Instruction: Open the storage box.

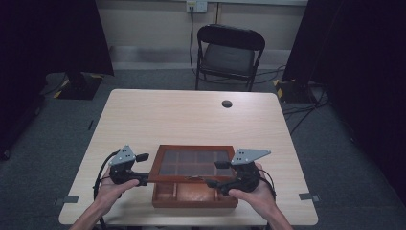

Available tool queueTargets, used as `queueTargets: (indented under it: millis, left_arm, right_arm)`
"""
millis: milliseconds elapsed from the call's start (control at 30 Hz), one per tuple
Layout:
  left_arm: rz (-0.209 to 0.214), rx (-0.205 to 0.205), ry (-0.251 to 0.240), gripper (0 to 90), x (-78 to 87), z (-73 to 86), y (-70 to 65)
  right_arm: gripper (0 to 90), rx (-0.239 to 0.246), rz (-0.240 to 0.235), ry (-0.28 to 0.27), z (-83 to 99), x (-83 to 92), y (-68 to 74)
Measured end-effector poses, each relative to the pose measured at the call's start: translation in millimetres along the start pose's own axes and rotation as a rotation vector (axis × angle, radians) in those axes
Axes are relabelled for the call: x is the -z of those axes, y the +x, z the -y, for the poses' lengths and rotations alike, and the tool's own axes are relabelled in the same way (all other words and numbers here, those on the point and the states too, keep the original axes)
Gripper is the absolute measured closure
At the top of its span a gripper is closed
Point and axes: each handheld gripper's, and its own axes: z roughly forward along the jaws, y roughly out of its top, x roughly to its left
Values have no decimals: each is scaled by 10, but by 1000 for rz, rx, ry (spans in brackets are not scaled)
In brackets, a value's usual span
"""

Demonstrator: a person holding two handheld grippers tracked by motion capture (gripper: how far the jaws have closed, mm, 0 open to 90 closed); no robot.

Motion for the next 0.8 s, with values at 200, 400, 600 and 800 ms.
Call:
queueTargets:
  millis: [200,400,600,800]
  left_arm:
    - [12,17,-7,237,3,-48,6]
    - [31,27,-26,251,-17,-150,8]
    - [30,51,-32,228,-28,-226,25]
    - [20,58,-32,239,-30,-276,42]
  right_arm:
    - [222,-11,19,-9,-6,67,-47]
    - [194,-22,57,-21,-7,123,-111]
    - [181,-24,70,-30,3,161,-155]
    - [206,-27,106,-42,19,229,-222]
